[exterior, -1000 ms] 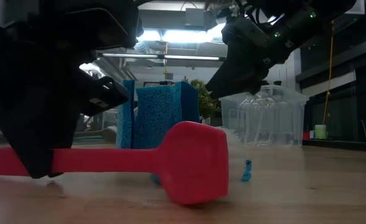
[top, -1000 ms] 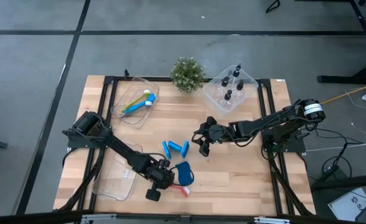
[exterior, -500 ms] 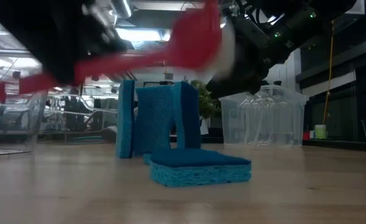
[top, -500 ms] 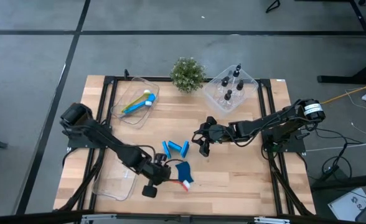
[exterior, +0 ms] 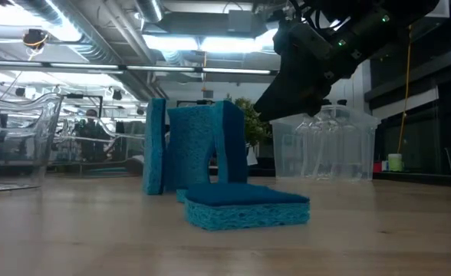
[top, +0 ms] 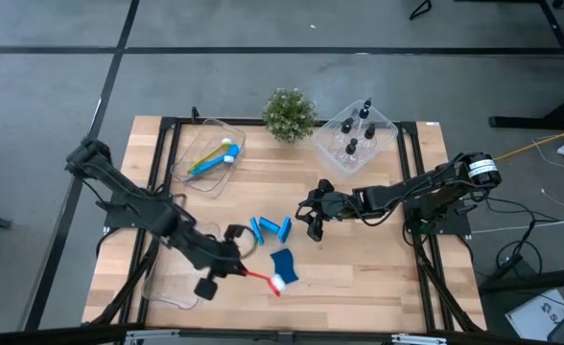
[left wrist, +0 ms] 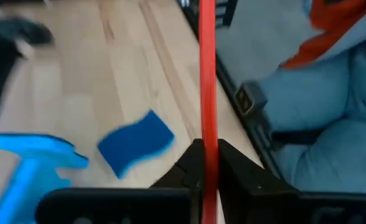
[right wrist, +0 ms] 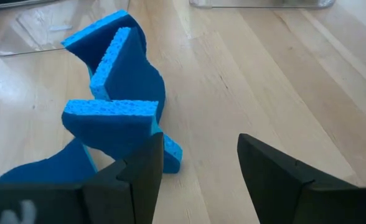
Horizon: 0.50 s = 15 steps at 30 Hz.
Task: Pick & Place Kitchen Sink Supplies
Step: Put the orange dish brush into the top transparent bin
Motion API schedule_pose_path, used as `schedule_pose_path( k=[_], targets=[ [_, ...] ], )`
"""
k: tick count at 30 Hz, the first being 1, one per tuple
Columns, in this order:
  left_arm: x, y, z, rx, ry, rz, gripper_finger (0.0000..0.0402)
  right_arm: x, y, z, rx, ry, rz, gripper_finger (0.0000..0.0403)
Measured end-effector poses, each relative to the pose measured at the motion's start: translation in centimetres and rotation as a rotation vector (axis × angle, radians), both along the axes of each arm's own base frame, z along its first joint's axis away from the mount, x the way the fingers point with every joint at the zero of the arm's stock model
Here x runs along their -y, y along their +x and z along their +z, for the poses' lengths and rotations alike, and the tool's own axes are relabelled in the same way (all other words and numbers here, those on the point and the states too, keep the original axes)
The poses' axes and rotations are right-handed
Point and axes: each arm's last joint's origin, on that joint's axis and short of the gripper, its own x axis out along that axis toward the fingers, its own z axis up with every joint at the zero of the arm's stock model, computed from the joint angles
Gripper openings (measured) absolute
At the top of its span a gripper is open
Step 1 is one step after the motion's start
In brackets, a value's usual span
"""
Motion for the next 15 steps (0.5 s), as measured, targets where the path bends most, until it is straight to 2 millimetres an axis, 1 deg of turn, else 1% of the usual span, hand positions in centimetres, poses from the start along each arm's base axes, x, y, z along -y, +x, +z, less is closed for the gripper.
schedule_pose_path(
  k=[5, 8, 15],
  targets=[
    [-1.4, -1.9, 2.8, 0.124, 0.014, -0.003, 0.0016, 0.0, 0.0, 0.0, 0.0, 0.001, 0.0, 0.0204],
    [-2.3, -2.8, 4.2, 0.189, 0.027, -0.006, 0.0016, 0.0, 0.0, 0.0, 0.0, 0.0, 0.0, 0.0204],
    [-4.6, -3.9, 6.1, 0.288, 0.069, 0.005, 0.0017, 0.0, 0.0, 0.0, 0.0, 0.002, -0.001, 0.0204]
  ],
)
